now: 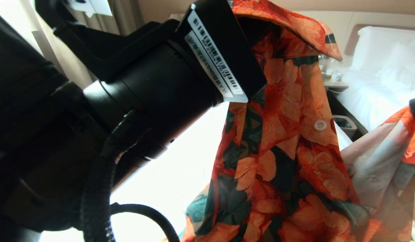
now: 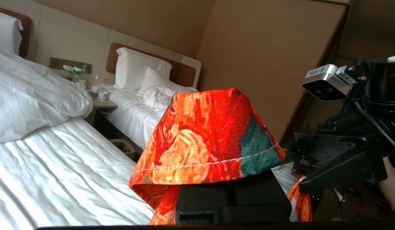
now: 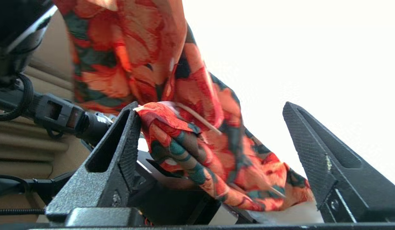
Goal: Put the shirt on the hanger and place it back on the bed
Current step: Hook the other side of the shirt onto the hanger
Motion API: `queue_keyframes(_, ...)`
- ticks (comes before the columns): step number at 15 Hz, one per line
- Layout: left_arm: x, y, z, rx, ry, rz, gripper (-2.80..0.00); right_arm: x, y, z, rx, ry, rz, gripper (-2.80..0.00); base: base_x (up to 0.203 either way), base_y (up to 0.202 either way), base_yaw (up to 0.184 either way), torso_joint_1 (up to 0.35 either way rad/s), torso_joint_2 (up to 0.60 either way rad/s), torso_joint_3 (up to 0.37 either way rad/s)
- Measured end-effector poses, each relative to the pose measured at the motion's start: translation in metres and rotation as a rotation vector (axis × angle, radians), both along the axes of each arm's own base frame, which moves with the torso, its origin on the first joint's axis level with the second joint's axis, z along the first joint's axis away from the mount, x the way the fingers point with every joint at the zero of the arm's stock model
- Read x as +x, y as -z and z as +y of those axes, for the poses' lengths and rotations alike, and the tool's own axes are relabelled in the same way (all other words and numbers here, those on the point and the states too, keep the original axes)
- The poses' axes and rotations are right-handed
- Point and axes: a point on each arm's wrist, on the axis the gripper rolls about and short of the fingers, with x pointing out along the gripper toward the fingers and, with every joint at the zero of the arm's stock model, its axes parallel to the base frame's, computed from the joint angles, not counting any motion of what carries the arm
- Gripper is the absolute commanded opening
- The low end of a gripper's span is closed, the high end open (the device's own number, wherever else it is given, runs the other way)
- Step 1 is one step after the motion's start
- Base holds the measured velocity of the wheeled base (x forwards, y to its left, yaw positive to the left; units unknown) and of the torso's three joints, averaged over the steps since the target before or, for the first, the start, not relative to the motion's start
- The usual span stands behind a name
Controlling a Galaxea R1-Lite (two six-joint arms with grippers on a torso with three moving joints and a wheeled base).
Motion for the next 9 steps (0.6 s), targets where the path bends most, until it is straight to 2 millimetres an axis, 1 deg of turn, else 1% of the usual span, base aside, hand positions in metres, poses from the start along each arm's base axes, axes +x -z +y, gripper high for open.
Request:
queue_keyframes(5,-0.001,0.009,-0.001,0.028,0.002,0.015,-2.8,0.001,0.002,-0.009,-0.027,0.102,-0.003,0.0,0.0,0.0,0.0,0.0,0.0,0.0)
queue_keyframes(7,-0.001,0.011,-0.001,0.031,0.003,0.017,-2.8,0.005,0.007,-0.014,-0.075,0.17,0.043,0.0,0.0,0.0,0.0,0.0,0.0,0.0)
queue_keyframes(9,-0.002,0.012,-0.002,0.037,0.007,0.02,-2.8,0.013,0.013,-0.017,-0.113,0.236,0.093,0.0,0.0,0.0,0.0,0.0,0.0,0.0)
